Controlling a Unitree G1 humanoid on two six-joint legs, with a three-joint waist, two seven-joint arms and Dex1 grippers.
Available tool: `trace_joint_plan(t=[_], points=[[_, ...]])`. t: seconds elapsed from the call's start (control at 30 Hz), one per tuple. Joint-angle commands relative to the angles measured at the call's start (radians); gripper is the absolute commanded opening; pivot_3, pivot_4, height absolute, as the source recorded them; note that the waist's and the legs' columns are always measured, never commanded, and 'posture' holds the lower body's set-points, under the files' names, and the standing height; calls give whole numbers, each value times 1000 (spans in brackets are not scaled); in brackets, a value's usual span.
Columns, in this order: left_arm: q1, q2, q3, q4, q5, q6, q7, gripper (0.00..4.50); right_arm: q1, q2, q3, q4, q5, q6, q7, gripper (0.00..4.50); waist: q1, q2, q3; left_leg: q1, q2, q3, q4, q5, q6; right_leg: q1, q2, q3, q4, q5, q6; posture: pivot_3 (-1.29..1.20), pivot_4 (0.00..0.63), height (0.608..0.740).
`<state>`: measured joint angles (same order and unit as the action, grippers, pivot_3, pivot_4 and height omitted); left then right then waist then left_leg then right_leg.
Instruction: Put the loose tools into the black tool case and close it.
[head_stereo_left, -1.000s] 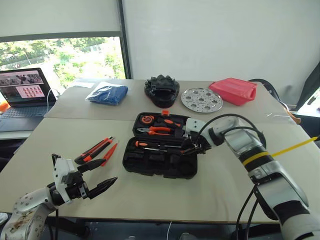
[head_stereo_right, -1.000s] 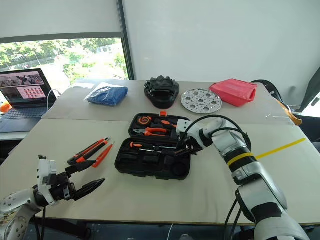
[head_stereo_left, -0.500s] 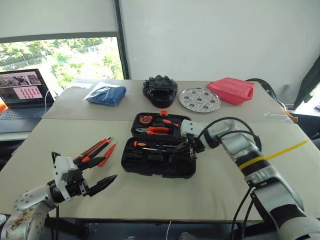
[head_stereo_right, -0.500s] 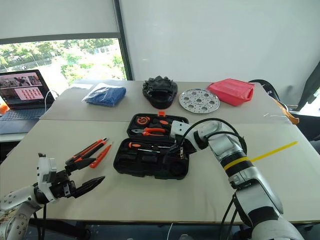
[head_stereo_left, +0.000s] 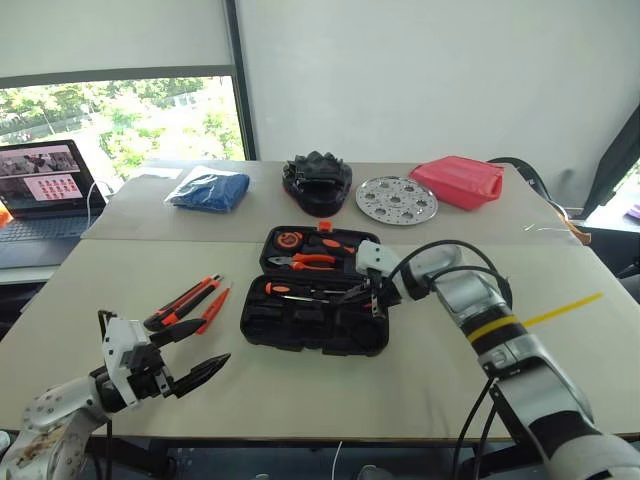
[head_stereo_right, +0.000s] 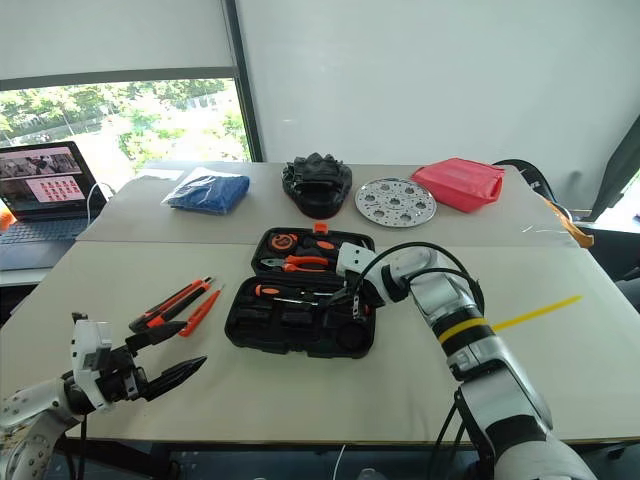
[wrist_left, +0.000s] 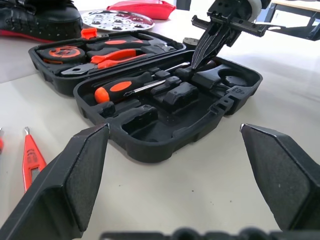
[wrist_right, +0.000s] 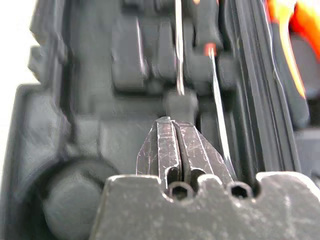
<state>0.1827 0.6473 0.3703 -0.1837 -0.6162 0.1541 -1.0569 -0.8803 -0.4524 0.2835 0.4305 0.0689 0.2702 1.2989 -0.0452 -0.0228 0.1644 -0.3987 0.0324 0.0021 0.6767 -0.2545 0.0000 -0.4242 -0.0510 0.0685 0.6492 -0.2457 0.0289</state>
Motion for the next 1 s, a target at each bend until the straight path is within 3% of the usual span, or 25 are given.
trace_joint_plan(t=[0.03, 0.13, 0.23, 0.33, 0.47, 0.53, 0.67, 0.8, 0.9, 1.0], points=[[59, 6, 99, 5, 0, -35, 18, 4500, 95, -57, -146, -222, 177, -18, 69, 33, 2, 0, 0, -1, 0, 0, 0, 0, 0, -1, 0, 0, 0, 0, 0, 0, 150, 740], [118, -3, 186, 67, 7, -63, 38, 4500, 252, -95, -243, -414, 297, -35, 80, 720, 9, 0, 0, -1, 0, -1, -1, -1, 1, 0, -3, -2, -2, 0, 1, 0, 150, 740], [168, -10, 260, 147, 19, -106, 47, 4500, 410, -120, -319, -540, 359, -55, 51, 1827, 8, 0, 0, -1, 0, -1, -1, -1, 1, 1, -4, -2, -3, -1, 1, 0, 150, 740], [191, -19, 328, 247, 32, -151, 73, 4500, 630, -110, -415, -570, 343, -278, 37, 2663, 10, -3, -1, 1, -1, 1, 0, -1, 1, 4, -3, -3, -2, -1, 2, 0, 150, 740], [194, -13, 352, 263, 16, -142, 82, 4500, 782, -73, -520, -575, 430, -358, -2, 4132, 9, -3, -1, 2, -1, 8, 1, 0, 1, 5, -3, -2, -2, -2, 2, 0, 150, 740], [192, -2, 348, 253, -3, -111, 74, 4500, 828, -68, -559, -555, 456, -379, -13, 4460, 9, -4, -1, 3, -1, 9, 1, 1, 0, 6, -2, -1, -1, -1, 2, 0, 150, 740], [130, 35, 315, 181, -61, 15, 96, 4500, 863, -74, -595, -527, 442, -432, -57, 4460, 6, -6, 0, 12, 0, 10, 1, 1, 0, 15, -1, -1, -2, -2, 2, 0, 150, 740], [-10, 103, 222, 77, -68, 243, 252, 4500, 835, -85, -578, -569, 455, -418, -91, 4460, 11, -6, 0, 16, 1, 8, 1, 1, 0, 19, 1, -1, -2, -6, 8, 0, 150, 740], [-128, 211, 71, 23, -8, 438, 319, 4500, 793, -98, -549, -594, 461, -384, -107, 4460, 7, -6, 0, 17, 1, 8, 1, 1, 0, 20, 2, 1, -2, -5, 6, 0, 150, 740], [-307, 253, -41, 19, -9, 636, 411, 4500, 758, -108, -522, -609, 464, -352, -122, 4460, 4, -6, 1, 16, 2, 7, 0, 1, 0, 19, 4, 2, -2, -2, 2, 0, 150, 740]])
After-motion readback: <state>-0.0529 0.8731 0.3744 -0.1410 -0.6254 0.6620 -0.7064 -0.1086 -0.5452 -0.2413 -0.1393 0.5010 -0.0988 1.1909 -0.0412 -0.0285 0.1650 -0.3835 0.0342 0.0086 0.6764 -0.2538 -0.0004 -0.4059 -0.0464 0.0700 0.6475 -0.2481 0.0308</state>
